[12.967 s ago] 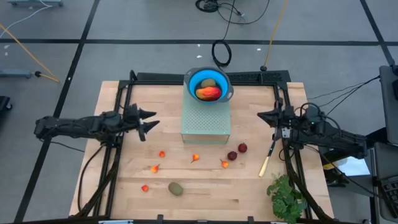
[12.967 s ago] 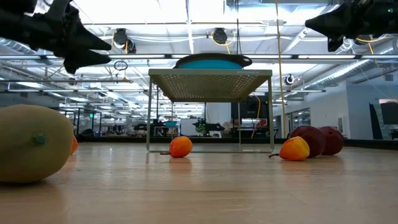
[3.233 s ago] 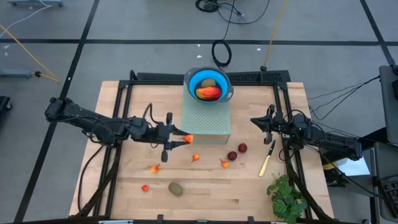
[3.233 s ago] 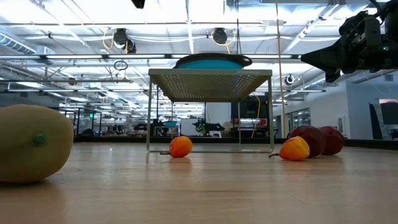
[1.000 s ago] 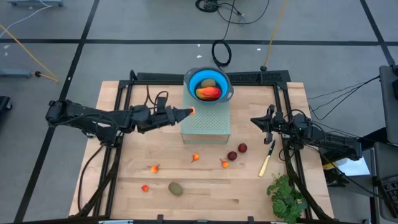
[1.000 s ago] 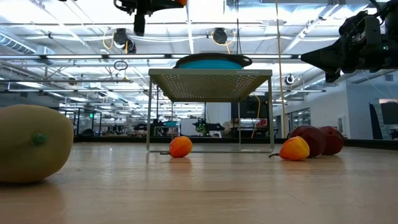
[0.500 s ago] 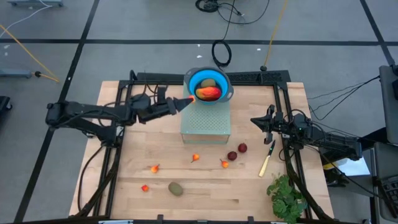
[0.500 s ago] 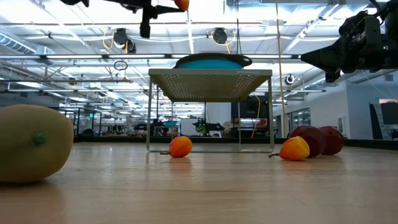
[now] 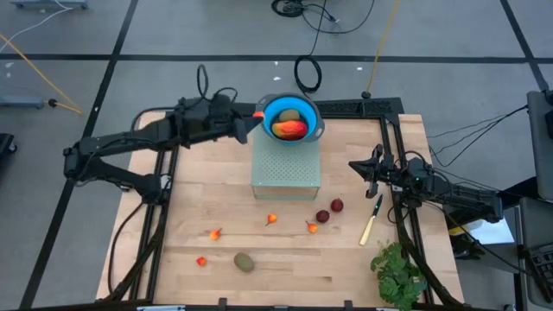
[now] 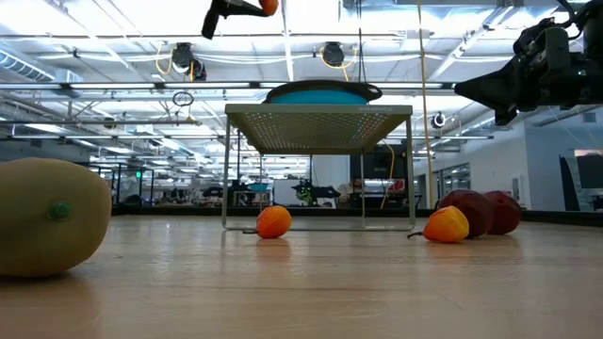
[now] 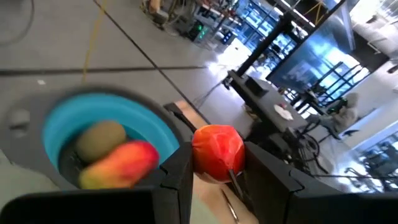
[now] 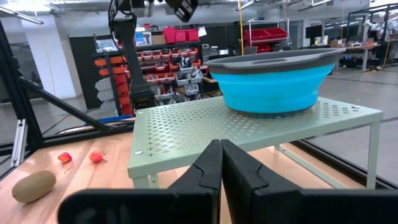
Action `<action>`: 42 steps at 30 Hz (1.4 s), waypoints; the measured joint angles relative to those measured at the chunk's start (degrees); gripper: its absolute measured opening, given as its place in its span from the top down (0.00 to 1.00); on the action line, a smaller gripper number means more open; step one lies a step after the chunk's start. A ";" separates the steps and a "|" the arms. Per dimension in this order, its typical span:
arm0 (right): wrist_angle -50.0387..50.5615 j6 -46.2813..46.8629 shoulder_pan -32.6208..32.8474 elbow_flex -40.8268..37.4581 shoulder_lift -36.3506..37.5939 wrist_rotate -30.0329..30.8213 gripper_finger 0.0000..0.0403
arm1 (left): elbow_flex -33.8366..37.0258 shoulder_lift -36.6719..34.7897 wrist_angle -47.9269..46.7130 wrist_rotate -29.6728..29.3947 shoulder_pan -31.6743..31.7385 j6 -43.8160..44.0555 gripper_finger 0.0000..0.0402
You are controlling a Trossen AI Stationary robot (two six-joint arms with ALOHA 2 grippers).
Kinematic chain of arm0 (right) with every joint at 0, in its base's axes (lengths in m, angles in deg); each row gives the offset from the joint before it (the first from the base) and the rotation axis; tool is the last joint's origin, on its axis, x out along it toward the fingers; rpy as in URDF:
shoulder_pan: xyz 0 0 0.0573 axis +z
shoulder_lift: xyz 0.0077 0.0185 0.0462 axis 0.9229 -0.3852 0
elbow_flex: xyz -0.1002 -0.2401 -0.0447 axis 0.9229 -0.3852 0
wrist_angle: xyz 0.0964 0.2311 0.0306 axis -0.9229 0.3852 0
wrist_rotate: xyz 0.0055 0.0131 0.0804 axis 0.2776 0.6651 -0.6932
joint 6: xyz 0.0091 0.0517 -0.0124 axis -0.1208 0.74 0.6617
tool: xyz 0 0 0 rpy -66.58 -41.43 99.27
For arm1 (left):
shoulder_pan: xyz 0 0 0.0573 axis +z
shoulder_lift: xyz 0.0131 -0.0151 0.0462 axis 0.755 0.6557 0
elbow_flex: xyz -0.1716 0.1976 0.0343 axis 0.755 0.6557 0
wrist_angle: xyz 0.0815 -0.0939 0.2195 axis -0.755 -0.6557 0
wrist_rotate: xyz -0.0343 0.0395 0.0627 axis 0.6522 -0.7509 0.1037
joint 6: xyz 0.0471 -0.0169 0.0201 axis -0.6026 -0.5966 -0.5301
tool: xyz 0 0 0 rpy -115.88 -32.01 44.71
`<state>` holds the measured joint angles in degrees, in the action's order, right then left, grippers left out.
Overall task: Pick & Place Fruit
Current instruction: Put the pear into the blue strainer bowl on the shelf
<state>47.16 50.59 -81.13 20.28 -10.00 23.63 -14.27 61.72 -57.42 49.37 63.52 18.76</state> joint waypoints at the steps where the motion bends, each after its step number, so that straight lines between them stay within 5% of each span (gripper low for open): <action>1: -0.01 0.00 0.00 0.00 0.01 0.00 1.00 | -0.50 0.00 -0.24 0.02 0.49 -0.75 0.71; 19: -0.02 0.00 0.00 0.00 0.00 0.00 1.00 | -3.65 4.43 -0.96 9.69 8.46 -6.07 0.71; 34: -0.02 -0.02 0.00 0.00 0.01 0.00 1.00 | -24.26 20.19 -20.48 13.13 11.34 -16.95 0.71; 42: -0.02 -0.02 0.00 0.00 0.01 0.00 1.00 | -29.17 26.34 -25.65 13.19 12.84 -20.82 0.71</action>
<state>47.14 50.57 -81.13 20.28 -9.98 23.63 -43.45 88.06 -83.07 62.56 76.35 -2.06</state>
